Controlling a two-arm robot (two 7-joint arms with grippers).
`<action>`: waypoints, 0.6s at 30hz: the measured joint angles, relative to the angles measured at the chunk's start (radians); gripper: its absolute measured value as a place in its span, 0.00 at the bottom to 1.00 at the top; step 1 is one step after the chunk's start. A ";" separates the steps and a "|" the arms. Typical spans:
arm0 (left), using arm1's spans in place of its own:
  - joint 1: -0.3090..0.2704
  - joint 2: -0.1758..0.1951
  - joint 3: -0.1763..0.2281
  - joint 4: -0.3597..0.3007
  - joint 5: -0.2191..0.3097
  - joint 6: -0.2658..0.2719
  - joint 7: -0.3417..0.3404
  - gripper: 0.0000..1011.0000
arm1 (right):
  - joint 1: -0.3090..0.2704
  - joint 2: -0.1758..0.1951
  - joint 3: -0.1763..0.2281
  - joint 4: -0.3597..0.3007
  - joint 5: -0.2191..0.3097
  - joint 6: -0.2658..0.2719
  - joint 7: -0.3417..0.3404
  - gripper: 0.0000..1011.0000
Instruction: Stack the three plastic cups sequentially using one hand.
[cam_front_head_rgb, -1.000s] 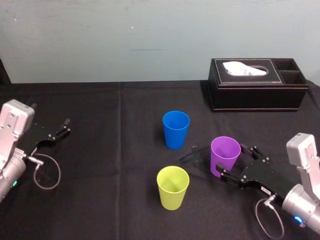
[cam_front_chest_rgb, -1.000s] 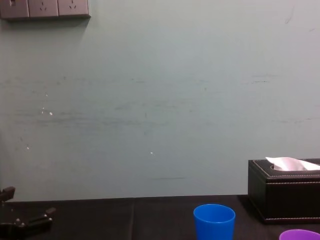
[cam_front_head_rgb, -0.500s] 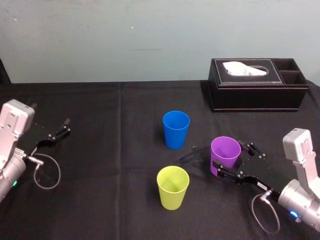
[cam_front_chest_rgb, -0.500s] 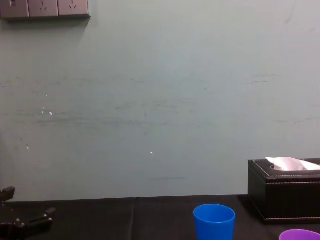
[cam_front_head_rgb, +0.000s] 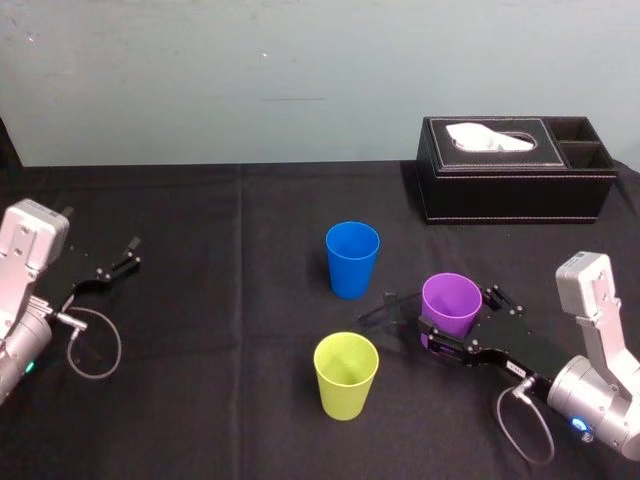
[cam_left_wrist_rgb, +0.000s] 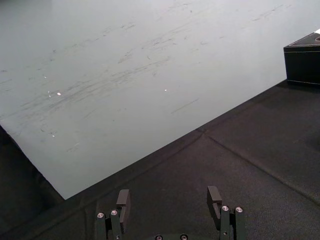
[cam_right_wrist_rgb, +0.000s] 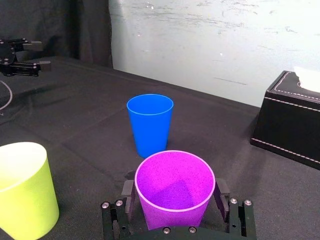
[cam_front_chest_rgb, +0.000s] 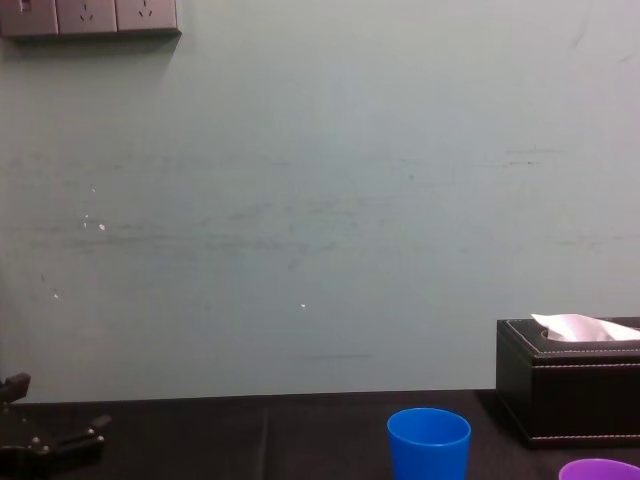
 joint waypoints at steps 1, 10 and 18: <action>0.000 0.000 0.000 0.000 0.000 0.000 0.000 1.00 | 0.000 0.000 0.000 0.000 0.000 0.000 0.000 0.99; 0.000 0.000 0.000 0.000 0.000 0.000 0.000 1.00 | -0.002 0.001 0.001 -0.002 0.000 -0.004 0.000 0.90; 0.000 0.000 0.000 0.000 0.000 0.000 0.000 1.00 | -0.003 0.002 0.002 -0.003 -0.001 -0.005 -0.001 0.75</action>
